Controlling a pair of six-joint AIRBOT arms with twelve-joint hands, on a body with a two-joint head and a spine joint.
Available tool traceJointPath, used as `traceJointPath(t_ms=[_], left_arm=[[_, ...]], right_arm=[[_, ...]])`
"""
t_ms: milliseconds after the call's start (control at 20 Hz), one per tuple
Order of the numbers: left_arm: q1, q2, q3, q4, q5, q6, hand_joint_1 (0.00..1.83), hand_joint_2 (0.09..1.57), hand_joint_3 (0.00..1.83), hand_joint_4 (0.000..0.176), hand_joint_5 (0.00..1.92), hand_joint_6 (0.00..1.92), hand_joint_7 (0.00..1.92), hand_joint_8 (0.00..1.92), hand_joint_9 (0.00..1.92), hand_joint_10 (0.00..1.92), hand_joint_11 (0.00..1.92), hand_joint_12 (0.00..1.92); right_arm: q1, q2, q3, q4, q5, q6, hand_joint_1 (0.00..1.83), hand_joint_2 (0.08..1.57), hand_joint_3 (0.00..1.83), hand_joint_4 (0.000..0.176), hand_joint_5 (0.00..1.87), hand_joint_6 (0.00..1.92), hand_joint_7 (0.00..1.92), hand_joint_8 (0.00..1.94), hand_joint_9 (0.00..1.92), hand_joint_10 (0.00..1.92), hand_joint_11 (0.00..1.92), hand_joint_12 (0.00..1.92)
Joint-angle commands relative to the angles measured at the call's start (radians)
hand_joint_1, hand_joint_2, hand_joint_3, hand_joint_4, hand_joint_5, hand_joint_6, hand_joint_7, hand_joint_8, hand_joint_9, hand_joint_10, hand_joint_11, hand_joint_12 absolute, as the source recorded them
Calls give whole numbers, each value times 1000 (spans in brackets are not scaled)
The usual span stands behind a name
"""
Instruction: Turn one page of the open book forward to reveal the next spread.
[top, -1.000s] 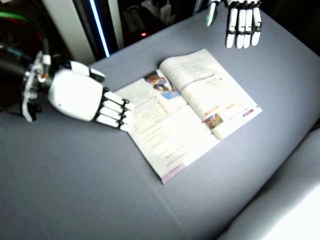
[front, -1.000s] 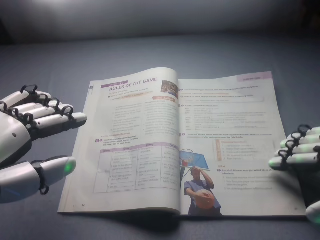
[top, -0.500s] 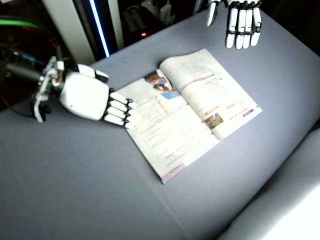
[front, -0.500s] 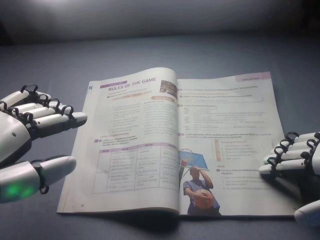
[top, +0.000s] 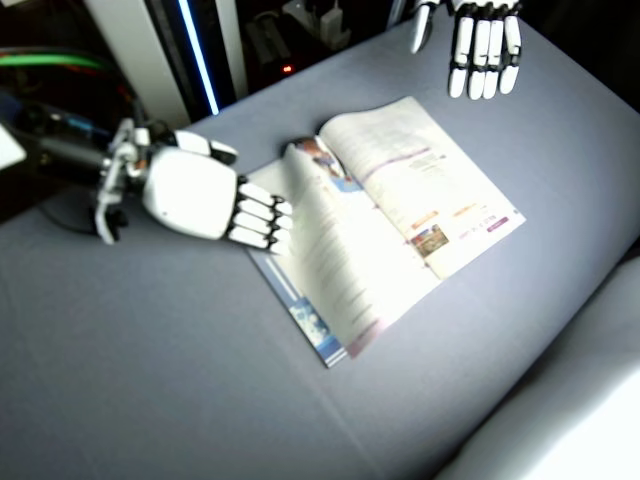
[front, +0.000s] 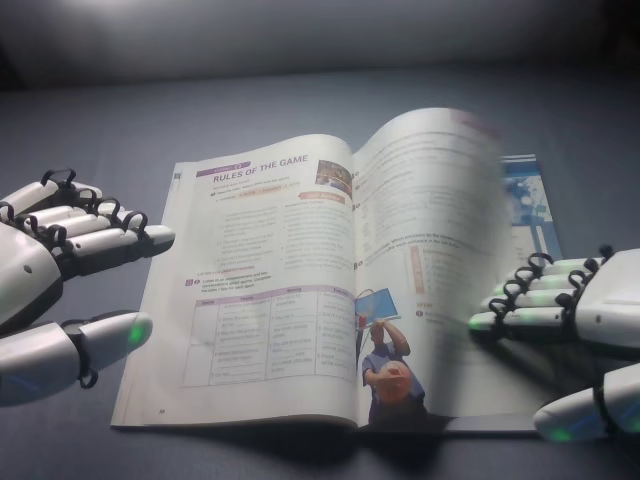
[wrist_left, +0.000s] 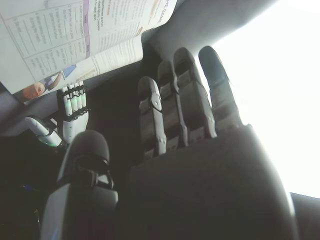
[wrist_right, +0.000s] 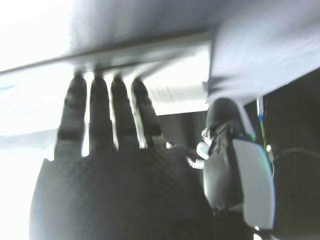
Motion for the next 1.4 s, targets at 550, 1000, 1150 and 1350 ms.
traceJointPath(t_ms=[550, 1000, 1150, 1350], left_arm=[[-9, -3, 16, -16, -148, -4, 0, 1365, 0, 77, 382, 10, 353, 5, 310, 5, 18, 544], [-10, 13, 26, -40, -202, -4, 0, 1431, 3, 53, 386, 3, 375, 3, 298, 2, 172, 162], [-10, 19, 28, -42, -207, -4, 0, 1429, 1, 64, 387, 1, 339, 0, 258, 0, 151, 147], [-12, 24, 36, -51, -213, -4, 0, 1437, 3, 31, 415, 10, 380, 15, 289, 12, 141, 144]], right_arm=[[185, -189, 89, 6, 155, 4, 0, 1206, 1, 0, 118, 12, 137, 9, 107, 10, 63, 27], [213, -376, 192, 17, 157, 4, 0, 1197, 0, 0, 115, 0, 131, 0, 128, 0, 80, 17], [223, -421, 210, 16, 162, 4, 0, 1203, 0, 0, 156, 14, 172, 15, 173, 16, 118, 32], [243, -472, 221, -2, 185, 4, 0, 1230, 7, 0, 226, 15, 252, 18, 242, 16, 164, 46]])
